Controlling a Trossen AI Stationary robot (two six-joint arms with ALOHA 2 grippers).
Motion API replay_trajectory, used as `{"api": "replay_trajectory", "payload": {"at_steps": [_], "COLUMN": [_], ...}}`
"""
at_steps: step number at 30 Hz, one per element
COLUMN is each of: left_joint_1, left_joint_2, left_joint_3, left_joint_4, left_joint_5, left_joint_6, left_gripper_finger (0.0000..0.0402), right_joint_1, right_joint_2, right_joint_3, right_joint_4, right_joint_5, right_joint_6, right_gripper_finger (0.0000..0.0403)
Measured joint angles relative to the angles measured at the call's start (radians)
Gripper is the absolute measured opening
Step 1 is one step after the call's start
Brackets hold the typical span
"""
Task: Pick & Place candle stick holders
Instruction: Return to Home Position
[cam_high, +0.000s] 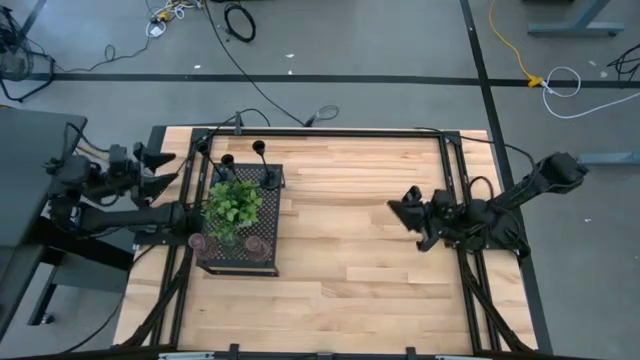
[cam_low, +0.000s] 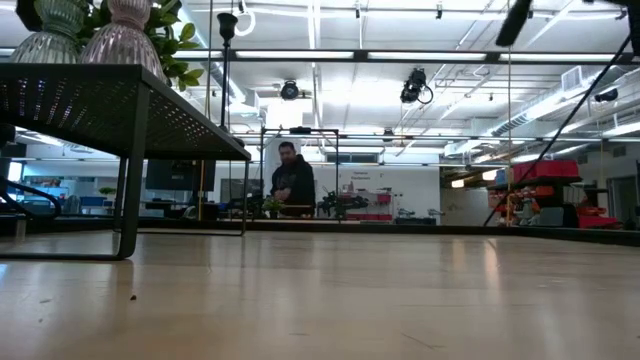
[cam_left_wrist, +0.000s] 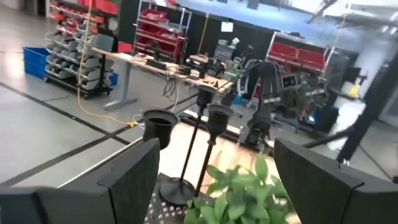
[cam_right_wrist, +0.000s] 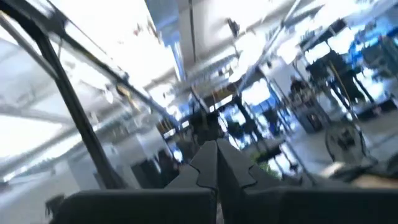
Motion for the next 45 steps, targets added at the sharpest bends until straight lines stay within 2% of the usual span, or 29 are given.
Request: {"api": "replay_trajectory", "payload": {"at_steps": [3, 7, 9, 14, 19, 24, 29, 35, 45], "left_joint_1": [0.008, 0.008, 0.008, 0.008, 0.008, 0.008, 0.008, 0.008, 0.008], "left_joint_2": [0.0, 0.0, 0.0, 0.0, 0.0, 0.0, 0.0, 0.001, 0.002], "left_joint_3": [-0.059, -0.096, -0.104, -0.104, -0.158, -0.21, -0.189, -0.181, -0.181], "left_joint_4": [0.001, 0.015, 0.014, 0.024, 0.046, 0.046, 0.056, 0.066, 0.069], "left_joint_5": [0.017, 0.064, 0.089, 0.022, 0.077, 0.059, 0.067, 0.066, 0.082], "left_joint_6": [-0.025, -0.059, -0.059, -0.052, -0.069, -0.132, -0.231, -0.225, -0.227], "left_gripper_finger": [0.0314, 0.0314, 0.0314, 0.0314, 0.0314, 0.0314, 0.0314, 0.0314, 0.0314], "right_joint_1": [-0.02, -0.021, -0.021, -0.021, -0.021, -0.021, -0.021, -0.021, -0.021], "right_joint_2": [-0.004, -0.004, -0.007, -0.014, -0.014, -0.013, -0.013, -0.012, -0.012], "right_joint_3": [-0.089, -0.193, -0.235, -0.297, -0.313, -0.313, -0.313, -0.313, -0.314], "right_joint_4": [0.163, 0.299, 0.305, 0.304, 0.305, 0.281, 0.276, 0.273, 0.262], "right_joint_5": [-0.016, -0.013, 0.0, 0.034, 0.187, 0.308, 0.293, 0.24, 0.238], "right_joint_6": [-0.031, -0.035, 0.015, 0.113, 0.116, 0.116, 0.109, 0.11, 0.11], "right_gripper_finger": [0.0002, 0.0001, 0.0001, 0.0004, 0.0009, 0.0011, 0.0011, 0.0011, 0.0011]}}
